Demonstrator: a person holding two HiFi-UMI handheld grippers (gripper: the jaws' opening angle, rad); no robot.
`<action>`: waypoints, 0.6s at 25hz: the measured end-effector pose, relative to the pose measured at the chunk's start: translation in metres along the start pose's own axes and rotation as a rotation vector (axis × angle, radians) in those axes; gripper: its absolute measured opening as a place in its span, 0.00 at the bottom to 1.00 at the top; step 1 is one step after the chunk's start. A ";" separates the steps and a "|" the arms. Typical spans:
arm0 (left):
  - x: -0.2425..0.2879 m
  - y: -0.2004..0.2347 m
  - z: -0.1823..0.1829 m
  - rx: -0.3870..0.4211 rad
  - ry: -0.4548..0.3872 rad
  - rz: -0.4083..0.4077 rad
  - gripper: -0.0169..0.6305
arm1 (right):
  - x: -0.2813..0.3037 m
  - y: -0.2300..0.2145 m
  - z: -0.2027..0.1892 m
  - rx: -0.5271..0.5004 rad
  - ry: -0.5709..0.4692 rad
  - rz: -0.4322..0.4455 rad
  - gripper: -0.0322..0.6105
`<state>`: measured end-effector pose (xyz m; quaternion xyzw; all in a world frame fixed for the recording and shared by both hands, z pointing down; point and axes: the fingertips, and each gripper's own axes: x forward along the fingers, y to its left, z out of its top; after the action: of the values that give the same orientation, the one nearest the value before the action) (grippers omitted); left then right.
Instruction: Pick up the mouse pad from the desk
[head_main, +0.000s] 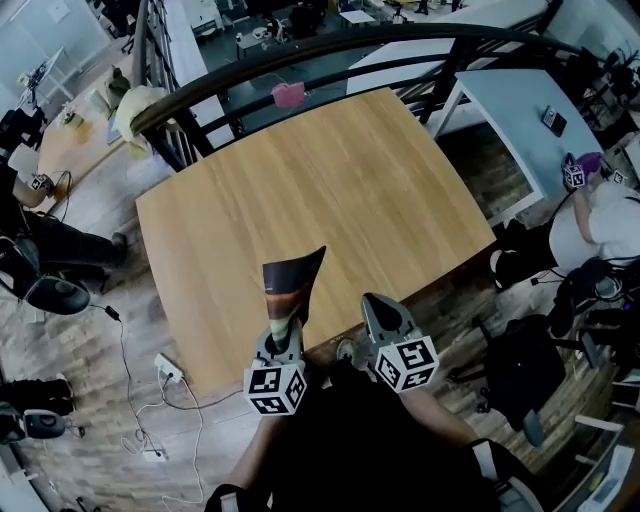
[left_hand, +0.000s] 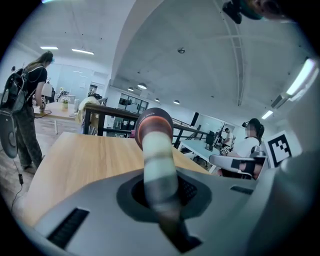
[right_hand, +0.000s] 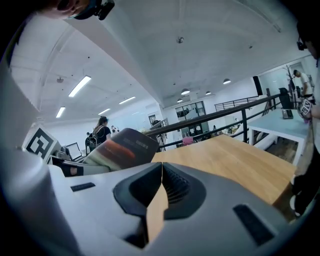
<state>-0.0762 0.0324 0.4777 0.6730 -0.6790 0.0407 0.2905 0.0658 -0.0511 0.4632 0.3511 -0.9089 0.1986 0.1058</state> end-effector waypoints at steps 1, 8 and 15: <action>-0.004 0.003 0.002 0.003 -0.004 -0.005 0.09 | -0.002 0.009 0.003 -0.005 -0.010 0.002 0.10; -0.025 0.018 0.013 0.016 -0.029 -0.046 0.09 | -0.008 0.054 0.010 -0.018 -0.049 -0.001 0.10; -0.034 0.023 0.010 0.028 -0.017 -0.083 0.09 | -0.010 0.070 0.012 -0.033 -0.066 -0.021 0.10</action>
<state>-0.1039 0.0603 0.4616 0.7049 -0.6524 0.0322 0.2766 0.0249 -0.0032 0.4294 0.3651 -0.9113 0.1709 0.0835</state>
